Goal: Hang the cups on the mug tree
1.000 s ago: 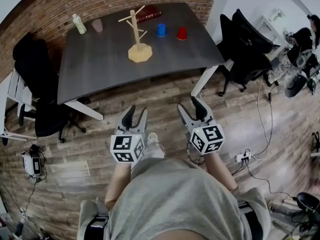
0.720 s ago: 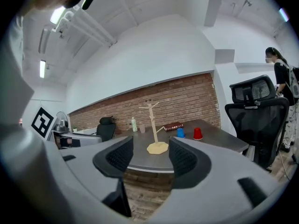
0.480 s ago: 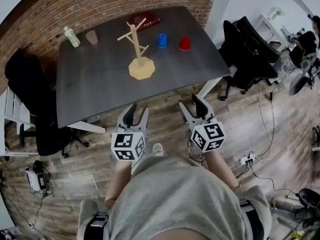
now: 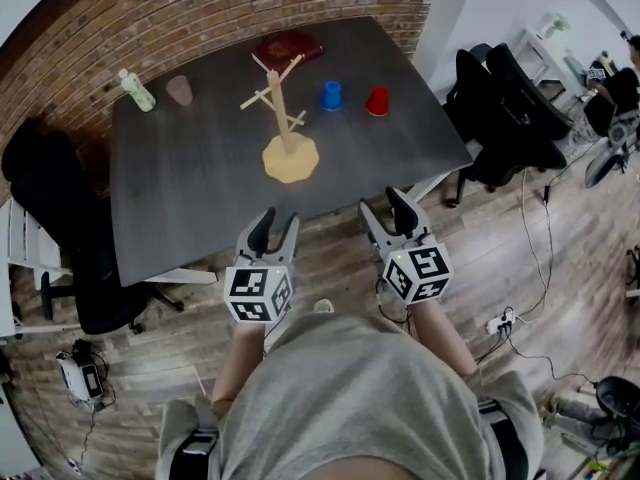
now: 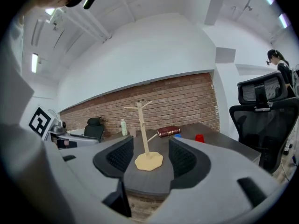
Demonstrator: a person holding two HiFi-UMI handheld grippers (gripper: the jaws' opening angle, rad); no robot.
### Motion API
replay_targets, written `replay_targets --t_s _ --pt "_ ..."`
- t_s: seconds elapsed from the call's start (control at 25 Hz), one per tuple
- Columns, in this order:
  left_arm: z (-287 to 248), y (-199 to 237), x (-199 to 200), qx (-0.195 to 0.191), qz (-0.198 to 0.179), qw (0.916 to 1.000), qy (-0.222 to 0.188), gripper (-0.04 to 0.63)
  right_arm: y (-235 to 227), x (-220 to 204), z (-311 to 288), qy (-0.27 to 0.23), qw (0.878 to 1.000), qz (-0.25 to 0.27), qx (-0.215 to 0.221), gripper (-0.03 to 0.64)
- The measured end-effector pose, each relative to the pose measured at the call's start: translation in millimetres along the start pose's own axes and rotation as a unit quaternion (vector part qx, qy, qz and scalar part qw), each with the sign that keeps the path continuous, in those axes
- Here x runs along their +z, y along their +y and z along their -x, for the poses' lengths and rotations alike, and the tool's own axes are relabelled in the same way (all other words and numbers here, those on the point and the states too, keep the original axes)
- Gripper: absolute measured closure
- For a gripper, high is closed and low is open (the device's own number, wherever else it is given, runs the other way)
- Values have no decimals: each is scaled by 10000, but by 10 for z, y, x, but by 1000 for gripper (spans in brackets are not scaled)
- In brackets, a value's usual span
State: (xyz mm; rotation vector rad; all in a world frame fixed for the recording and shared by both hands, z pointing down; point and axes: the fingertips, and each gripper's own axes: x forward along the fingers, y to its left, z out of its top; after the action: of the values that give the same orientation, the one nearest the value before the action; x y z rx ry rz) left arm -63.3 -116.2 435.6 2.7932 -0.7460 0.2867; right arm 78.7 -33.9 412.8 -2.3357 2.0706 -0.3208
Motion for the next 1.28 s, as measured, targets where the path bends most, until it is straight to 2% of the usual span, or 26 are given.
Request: replay_targets --t_s 0.32,0.6,1.28 --pt "-208 201 -6 28 56 9999 114 428 -189 12 -241 70 9997 91 -195 380" --pt "-503 189 -62 8 135 9996 236 428 -484 -29 -384 188 9992 95 -325 379" --pt "-1914 -44 37 -80 205 9991 362 428 -1732 -125 -1441 612 9971 395 -211 379"
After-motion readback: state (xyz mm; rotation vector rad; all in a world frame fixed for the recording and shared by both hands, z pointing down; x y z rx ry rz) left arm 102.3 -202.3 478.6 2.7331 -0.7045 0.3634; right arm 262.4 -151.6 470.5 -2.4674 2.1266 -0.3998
